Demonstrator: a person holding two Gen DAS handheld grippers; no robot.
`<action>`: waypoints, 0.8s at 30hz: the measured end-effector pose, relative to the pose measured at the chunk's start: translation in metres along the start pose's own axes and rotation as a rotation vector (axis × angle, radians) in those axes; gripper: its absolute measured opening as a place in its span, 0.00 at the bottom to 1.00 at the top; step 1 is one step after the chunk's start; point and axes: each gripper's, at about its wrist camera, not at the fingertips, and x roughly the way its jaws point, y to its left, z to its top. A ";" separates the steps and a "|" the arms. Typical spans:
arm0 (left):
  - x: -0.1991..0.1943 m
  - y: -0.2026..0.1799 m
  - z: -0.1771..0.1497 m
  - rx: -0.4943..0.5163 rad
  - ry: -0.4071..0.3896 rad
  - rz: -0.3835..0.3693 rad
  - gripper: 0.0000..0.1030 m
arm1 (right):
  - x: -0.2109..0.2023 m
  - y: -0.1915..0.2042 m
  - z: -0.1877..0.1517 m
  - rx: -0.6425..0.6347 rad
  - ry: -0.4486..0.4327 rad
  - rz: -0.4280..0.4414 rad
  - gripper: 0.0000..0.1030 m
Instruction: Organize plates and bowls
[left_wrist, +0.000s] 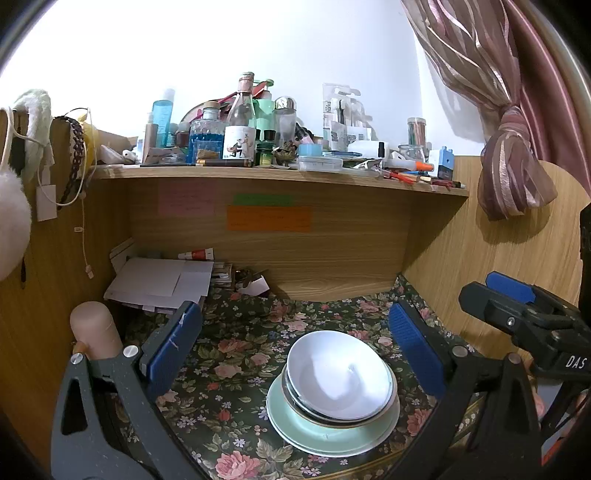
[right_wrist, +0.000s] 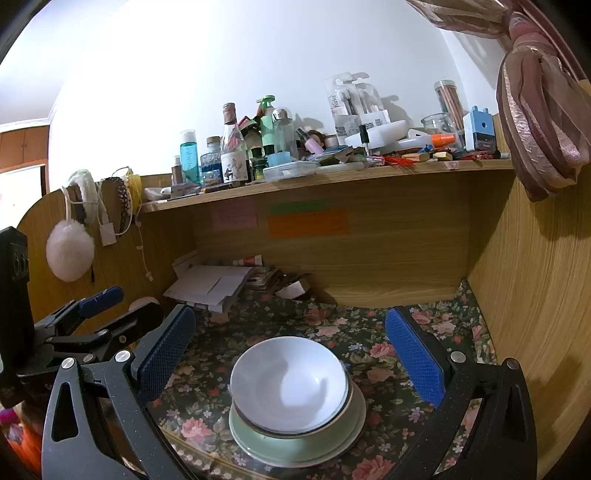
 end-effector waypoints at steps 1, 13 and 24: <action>0.000 0.000 0.000 0.001 0.000 0.000 1.00 | 0.000 0.001 0.000 0.000 0.000 -0.002 1.00; 0.001 0.001 0.000 -0.002 0.003 -0.004 1.00 | 0.001 0.003 -0.001 0.005 0.001 -0.005 1.00; 0.007 0.001 0.001 -0.013 0.023 -0.011 1.00 | 0.002 0.001 -0.002 0.009 0.001 -0.002 1.00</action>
